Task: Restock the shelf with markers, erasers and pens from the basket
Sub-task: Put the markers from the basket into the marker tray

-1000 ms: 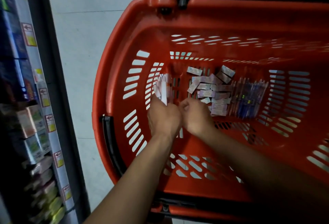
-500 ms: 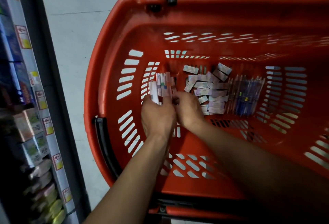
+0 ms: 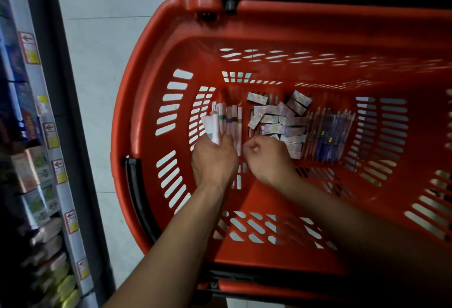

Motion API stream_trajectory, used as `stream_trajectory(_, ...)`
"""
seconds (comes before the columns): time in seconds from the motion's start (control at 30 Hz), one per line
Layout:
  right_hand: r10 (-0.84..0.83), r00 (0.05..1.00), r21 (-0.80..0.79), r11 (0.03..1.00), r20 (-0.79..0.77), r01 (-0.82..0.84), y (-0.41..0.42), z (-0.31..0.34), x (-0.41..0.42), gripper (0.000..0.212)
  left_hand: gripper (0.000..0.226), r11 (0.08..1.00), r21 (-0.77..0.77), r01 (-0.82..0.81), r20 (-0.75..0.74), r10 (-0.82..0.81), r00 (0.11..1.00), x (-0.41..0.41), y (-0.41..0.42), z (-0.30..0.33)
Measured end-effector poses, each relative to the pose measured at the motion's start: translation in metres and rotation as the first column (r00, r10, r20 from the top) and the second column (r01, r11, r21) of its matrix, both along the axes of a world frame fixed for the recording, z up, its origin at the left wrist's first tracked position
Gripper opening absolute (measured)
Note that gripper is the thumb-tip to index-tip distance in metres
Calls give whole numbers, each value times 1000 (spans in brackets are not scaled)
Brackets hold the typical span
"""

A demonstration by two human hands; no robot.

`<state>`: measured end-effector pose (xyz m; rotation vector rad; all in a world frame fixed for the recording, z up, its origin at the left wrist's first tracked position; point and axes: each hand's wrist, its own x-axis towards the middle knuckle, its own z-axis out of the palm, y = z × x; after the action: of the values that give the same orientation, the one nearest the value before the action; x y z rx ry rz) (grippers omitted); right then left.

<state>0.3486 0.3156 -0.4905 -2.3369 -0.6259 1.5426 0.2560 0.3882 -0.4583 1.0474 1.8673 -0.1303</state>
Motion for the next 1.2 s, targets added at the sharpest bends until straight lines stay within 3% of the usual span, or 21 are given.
stream_trajectory(0.13,128,983,-138,984,134,-109,15,-34,-11,22,24,999,53,-3,18,2,1000,1,-2,-1)
stream_trajectory(0.37,104,962,-262,964,253,-36,35,-56,-25,26,19,997,37,-73,48,71,996,-1,-3,1)
stream_trajectory(0.53,90,982,-179,982,164,-60,27,-44,-16,20,27,994,89,-66,35,63,997,-2,1,6)
stream_trajectory(0.67,-37,999,-8,999,35,37,12,-10,-3,21,36,994,109,-24,11,23,1000,0,6,11)
stream_trajectory(0.77,-30,999,111,993,-18,32,3,25,9,30,45,999,28,42,31,-43,999,3,9,14)
stream_trajectory(0.9,-3,994,243,970,-113,30,-4,53,25,16,30,992,-106,69,85,-60,995,8,11,16)
stream_trajectory(1.0,-32,992,222,973,-126,60,-6,47,30,11,26,994,-78,79,56,-74,996,8,7,18)
stream_trajectory(1.13,-78,997,73,994,-5,78,1,10,21,16,28,998,-53,22,130,-15,991,5,4,16)
stream_trajectory(1.2,-90,996,14,996,-27,90,8,-9,10,14,23,1000,-6,-5,126,5,992,3,4,14)
